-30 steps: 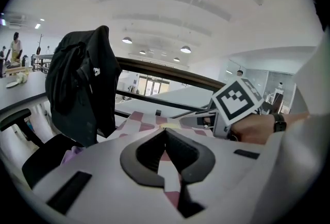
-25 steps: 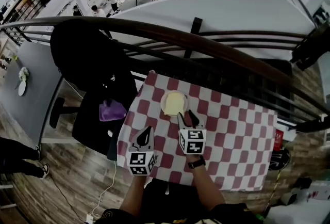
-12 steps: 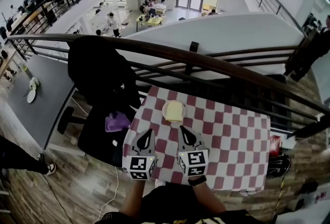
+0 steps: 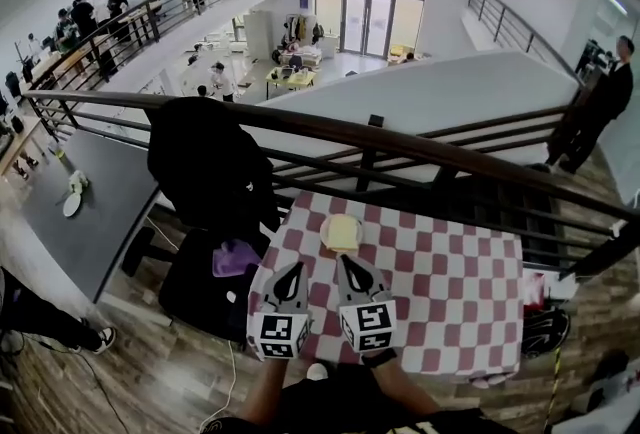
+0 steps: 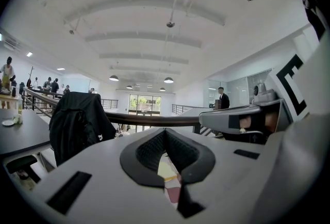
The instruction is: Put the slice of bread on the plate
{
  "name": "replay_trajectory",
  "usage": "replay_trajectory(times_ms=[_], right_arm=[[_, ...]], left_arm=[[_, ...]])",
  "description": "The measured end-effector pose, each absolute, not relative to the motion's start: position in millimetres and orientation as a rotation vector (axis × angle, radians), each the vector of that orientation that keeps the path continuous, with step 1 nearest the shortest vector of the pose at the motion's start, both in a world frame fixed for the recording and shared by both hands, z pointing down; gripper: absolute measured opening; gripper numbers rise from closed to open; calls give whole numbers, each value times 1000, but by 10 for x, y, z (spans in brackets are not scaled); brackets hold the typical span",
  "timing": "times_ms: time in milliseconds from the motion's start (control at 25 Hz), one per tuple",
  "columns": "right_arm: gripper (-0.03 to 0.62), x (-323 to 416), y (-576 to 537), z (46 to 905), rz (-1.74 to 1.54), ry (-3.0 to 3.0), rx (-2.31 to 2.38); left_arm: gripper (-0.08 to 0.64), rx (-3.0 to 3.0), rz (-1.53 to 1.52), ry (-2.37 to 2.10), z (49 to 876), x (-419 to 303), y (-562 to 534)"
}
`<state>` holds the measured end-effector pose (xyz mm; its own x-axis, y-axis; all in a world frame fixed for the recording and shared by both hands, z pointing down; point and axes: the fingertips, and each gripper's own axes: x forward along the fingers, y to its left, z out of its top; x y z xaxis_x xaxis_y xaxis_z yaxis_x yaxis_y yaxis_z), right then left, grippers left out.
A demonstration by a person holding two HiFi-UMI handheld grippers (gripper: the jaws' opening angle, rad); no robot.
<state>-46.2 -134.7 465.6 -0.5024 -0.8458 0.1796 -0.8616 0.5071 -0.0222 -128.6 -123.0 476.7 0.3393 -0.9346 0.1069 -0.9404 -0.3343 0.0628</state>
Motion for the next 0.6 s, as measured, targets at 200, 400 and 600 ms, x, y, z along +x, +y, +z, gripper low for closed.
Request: replay_trajectory(times_ms=[200, 400, 600], right_arm=[[15, -398, -1298, 4637, 157, -2581, 1518], [15, -280, -1264, 4649, 92, -2563, 1601], [15, -229, -1223, 4579, 27, -2535, 1659]], left_arm=[[20, 2467, -114, -1744, 4530, -1351, -1164], [21, 2497, -82, -1775, 4550, -1389, -1116], [21, 2478, -60, -1773, 4636, -1425, -1026]])
